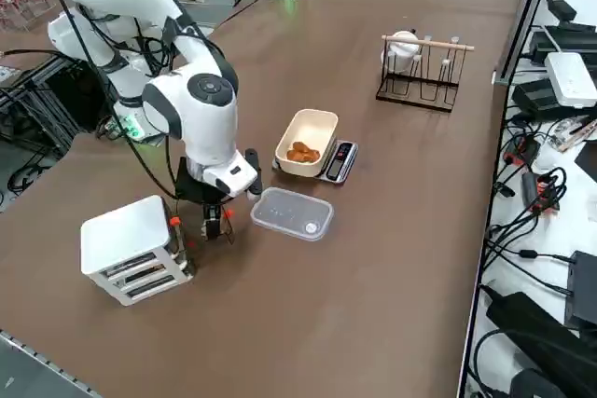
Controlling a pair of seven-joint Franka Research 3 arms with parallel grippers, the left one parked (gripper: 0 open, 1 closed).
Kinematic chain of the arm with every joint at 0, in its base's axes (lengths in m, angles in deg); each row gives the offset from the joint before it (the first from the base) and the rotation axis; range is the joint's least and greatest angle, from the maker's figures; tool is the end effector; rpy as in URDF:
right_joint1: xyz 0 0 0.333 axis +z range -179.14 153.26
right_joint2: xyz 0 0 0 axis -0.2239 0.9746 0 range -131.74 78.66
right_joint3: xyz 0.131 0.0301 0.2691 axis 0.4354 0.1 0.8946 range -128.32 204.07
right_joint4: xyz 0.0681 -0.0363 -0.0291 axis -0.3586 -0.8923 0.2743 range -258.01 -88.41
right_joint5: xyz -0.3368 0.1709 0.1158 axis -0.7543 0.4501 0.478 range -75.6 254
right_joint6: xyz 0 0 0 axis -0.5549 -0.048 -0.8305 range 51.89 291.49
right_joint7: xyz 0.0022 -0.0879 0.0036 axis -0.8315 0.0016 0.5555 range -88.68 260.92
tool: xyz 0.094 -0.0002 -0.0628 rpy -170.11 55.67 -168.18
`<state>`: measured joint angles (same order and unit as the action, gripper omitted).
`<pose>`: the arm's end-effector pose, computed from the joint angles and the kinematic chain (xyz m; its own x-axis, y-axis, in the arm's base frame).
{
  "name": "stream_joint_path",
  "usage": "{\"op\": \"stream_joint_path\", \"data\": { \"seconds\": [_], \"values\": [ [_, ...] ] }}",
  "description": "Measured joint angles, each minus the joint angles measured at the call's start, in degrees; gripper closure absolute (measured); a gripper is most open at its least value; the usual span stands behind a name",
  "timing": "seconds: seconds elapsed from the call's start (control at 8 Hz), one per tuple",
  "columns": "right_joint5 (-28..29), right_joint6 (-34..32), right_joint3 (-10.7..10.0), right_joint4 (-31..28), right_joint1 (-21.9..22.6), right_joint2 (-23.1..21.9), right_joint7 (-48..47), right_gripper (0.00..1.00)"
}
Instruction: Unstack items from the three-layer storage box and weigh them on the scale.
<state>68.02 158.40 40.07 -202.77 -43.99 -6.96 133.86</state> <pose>0.4844 -0.2773 0.2182 0.7945 0.5379 -0.2820 0.5637 -0.8259 0.0127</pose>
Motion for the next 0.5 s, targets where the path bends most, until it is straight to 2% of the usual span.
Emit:
{"op": "stream_joint_path", "data": {
  "seconds": [0.25, 0.5],
  "values": [
    [0.00, -2.11, 0.24, 0.07, 0.01, -0.90, 0.00, 0.53],
    [0.01, -6.45, 0.82, 0.51, 0.09, -3.08, 0.00, 0.53]
  ]
}}
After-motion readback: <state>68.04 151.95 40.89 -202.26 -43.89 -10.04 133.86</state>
